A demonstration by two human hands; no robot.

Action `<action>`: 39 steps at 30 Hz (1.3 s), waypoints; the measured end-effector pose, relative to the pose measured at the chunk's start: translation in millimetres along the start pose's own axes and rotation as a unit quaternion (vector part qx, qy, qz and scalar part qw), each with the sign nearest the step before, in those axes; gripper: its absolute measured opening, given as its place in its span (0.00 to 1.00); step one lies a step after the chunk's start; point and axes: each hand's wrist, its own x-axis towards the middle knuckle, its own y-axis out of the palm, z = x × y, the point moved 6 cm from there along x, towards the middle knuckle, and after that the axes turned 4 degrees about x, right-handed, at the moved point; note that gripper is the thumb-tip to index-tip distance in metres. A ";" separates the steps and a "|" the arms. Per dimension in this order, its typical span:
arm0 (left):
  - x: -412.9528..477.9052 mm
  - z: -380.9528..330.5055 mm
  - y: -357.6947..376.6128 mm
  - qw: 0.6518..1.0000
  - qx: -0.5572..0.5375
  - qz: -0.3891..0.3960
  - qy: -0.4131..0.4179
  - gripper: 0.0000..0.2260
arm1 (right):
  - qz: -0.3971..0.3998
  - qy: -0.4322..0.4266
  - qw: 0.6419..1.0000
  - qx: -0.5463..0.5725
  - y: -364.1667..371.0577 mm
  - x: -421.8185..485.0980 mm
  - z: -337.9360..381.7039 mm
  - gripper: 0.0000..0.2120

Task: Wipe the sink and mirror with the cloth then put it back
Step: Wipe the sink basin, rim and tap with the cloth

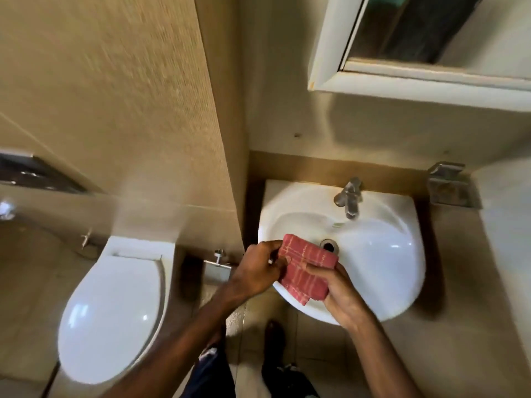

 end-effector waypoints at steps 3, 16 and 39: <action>6.8 33.2 19.1 0.997 0.042 -0.044 -0.047 0.13 | -0.023 0.007 1.000 0.008 -12.9 20.1 -15.8 0.22; 127.5 119.3 47.1 0.962 0.242 -0.093 -0.081 0.27 | -0.153 -0.476 0.810 -0.306 15.6 154.3 66.4 0.21; 123.2 112.0 17.6 0.954 -0.084 -0.256 -0.130 0.14 | -0.151 -0.405 0.562 -0.706 70.6 268.0 4.3 0.33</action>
